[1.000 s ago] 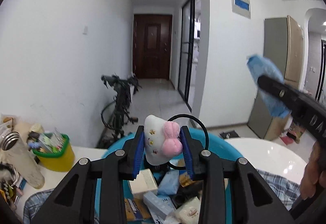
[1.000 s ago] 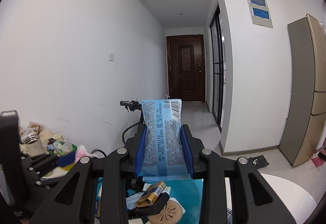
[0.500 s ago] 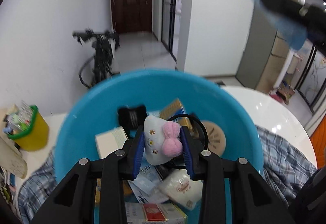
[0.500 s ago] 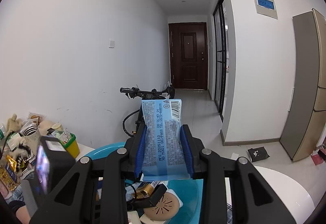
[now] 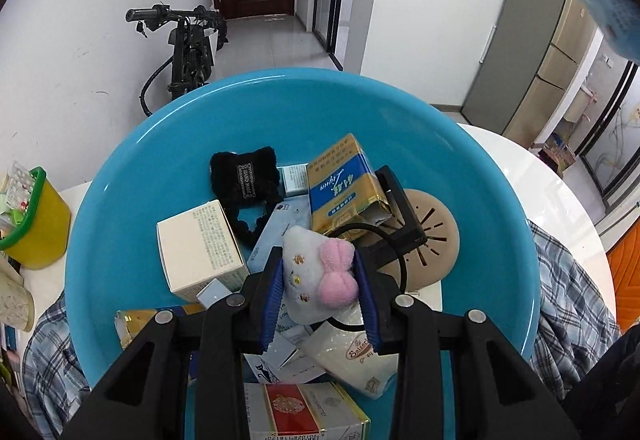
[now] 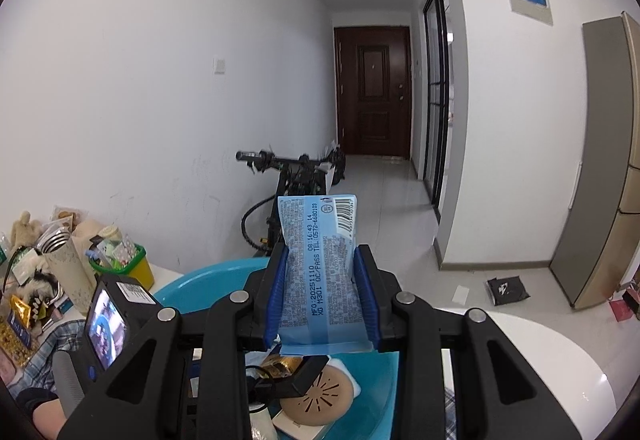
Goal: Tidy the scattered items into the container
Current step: 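Lower the plush toy into the basin with the left tool while the right tool lowers the packet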
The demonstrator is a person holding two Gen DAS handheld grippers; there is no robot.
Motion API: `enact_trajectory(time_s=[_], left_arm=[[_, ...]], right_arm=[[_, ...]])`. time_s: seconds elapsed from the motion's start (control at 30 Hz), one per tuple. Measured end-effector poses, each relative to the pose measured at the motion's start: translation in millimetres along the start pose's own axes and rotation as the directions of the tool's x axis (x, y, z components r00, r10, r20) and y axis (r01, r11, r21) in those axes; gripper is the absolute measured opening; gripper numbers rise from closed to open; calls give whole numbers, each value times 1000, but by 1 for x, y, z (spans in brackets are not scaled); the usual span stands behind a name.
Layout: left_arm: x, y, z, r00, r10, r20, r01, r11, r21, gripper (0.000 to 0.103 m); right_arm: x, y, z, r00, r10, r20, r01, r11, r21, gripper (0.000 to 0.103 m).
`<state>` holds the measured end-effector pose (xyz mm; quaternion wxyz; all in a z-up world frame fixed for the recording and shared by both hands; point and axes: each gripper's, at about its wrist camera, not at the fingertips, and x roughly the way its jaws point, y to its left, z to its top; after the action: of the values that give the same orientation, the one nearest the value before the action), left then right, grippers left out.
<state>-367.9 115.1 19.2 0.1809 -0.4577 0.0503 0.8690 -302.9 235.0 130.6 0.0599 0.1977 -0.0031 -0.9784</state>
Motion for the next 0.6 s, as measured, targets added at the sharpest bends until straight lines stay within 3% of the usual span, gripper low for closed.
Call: enact_trajectory(time_s=[0.4,0.53,0.6], left_arm=[[-4,8,4,1000,13,-2,-13,1000,-14,37],[-12,8,5,997,65,33,-65,998,-2,57],[-17,8,5,995,83,58,-83,997,3,60]], right_arm=[[40,1,-19,990,20,-140,-20,1000,-2,32],[47,4,-23,984,26,-174,-30,999,-20,32],[52,7,-25,980,36,-195,-42,999,-27,32]])
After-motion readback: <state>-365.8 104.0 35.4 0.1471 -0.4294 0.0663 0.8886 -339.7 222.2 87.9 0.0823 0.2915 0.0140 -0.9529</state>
